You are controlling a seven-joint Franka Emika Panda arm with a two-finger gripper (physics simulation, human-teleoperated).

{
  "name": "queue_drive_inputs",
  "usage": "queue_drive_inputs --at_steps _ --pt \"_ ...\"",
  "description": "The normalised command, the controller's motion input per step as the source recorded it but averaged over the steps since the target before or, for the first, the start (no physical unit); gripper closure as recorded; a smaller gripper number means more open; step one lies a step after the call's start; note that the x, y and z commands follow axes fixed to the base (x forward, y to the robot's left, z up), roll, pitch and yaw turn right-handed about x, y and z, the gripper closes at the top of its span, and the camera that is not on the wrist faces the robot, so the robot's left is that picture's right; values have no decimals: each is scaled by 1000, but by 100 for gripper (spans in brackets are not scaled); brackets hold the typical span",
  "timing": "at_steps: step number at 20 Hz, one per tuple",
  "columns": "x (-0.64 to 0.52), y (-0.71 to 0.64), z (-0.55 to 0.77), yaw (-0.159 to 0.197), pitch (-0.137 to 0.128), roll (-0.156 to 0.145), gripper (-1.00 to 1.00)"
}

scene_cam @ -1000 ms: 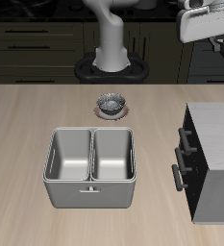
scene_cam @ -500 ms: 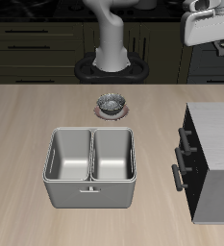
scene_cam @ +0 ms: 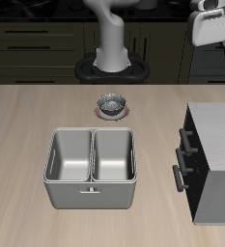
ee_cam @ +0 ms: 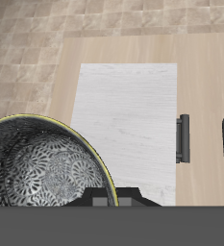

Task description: Pick up the bowl on the table and place it on top of the white cabinet

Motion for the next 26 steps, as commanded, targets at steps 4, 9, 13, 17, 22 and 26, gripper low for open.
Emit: queue_drive_inputs --at_steps 4,9,13,17,22,26 --pt "135 92 -92 2 6 -14 100" --pt "100 11 -153 10 15 -3 100" --pt "96 8 -219 7 18 -6 100" --pt "59 -24 -127 2 10 -5 100" --pt "88 -119 -156 6 13 -22 100" --pt "105 -120 -191 -2 28 -14 100"
